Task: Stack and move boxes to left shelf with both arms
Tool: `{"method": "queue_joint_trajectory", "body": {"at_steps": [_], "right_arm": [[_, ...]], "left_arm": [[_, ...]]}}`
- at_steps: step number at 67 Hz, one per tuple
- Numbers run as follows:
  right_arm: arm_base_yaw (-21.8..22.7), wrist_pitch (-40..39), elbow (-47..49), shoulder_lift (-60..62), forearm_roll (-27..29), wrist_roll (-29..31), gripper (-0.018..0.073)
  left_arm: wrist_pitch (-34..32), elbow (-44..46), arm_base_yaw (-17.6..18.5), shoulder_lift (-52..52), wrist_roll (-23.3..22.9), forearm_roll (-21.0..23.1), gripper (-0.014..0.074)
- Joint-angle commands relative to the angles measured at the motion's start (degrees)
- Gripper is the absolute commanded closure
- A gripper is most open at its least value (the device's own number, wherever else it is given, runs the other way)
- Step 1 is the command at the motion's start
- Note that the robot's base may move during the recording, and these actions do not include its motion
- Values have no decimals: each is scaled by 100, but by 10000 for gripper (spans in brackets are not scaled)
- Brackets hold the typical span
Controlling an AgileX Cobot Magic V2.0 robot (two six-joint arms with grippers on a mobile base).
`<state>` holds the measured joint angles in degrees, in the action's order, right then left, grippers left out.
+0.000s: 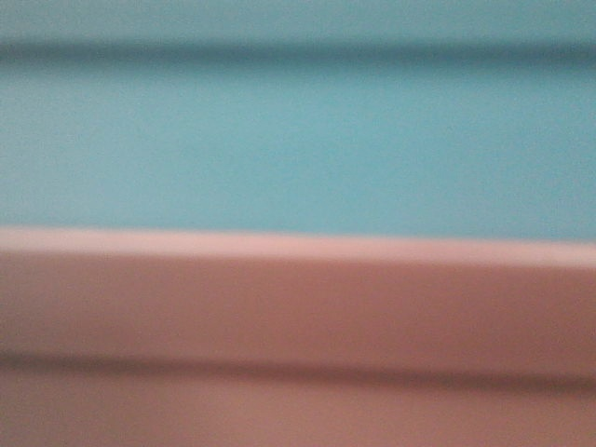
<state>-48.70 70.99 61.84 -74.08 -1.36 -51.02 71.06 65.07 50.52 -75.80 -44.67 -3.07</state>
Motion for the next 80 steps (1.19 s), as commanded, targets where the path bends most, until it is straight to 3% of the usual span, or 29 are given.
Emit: {"method": "queue_joint_trajectory", "body": {"at_steps": [1, 80], "right_arm": [[-13, 284, 167, 192, -92, 55, 503], [-13, 284, 167, 192, -92, 55, 503]], "left_arm": [[568, 201, 33, 203, 33, -33, 601], [568, 201, 33, 203, 33, -33, 601]]}}
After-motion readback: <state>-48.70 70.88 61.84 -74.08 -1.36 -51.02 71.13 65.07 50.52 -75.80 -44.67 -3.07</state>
